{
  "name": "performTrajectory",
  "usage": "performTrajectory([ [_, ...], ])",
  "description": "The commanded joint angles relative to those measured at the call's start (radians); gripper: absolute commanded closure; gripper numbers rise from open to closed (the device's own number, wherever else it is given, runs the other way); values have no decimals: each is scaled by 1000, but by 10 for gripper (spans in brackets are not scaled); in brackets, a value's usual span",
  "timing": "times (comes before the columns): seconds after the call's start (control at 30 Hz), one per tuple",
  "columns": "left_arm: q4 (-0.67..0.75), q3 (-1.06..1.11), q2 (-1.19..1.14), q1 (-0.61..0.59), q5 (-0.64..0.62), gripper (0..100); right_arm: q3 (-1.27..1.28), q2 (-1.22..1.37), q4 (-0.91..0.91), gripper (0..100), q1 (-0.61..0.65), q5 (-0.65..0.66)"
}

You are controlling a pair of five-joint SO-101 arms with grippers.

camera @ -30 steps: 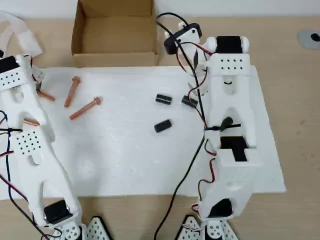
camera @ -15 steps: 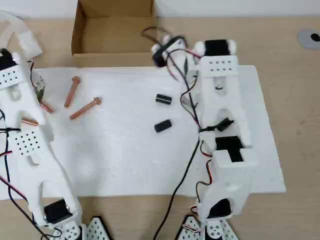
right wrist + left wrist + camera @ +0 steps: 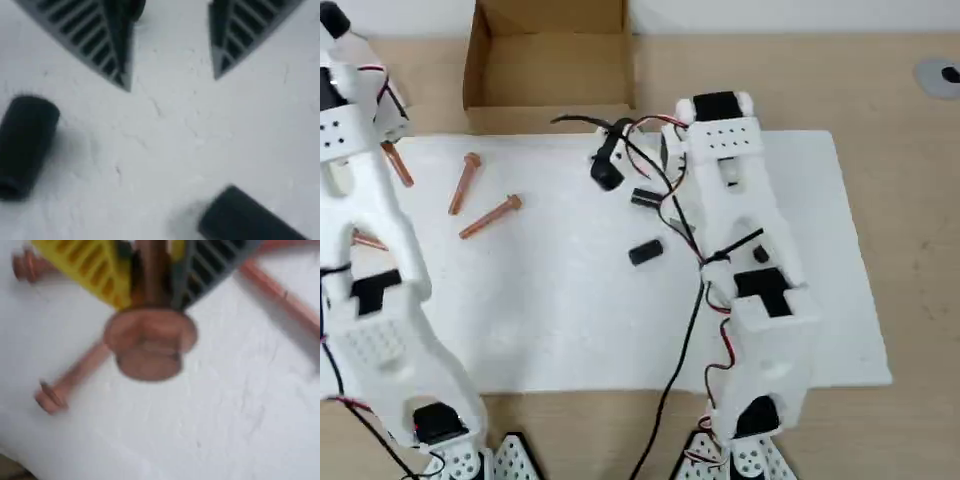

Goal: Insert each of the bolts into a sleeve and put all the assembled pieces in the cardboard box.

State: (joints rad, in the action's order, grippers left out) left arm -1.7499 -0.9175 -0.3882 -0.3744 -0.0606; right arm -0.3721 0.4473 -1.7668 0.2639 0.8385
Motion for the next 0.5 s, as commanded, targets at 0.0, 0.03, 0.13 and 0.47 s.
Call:
performTrajectory([
  [0.0, -5, 187, 311, 3, 11, 992, -88, 22, -15, 857, 35, 26],
  [0.03, -5, 245, 383, -11, 11, 990, -124, 39, -15, 857, 44, 28],
  [0.13, -3, 391, 599, -34, 20, 989, -255, 110, -15, 857, 68, 25],
  [0.47, 41, 755, 960, -94, 103, 989, -599, 417, -20, 855, 81, 2],
])
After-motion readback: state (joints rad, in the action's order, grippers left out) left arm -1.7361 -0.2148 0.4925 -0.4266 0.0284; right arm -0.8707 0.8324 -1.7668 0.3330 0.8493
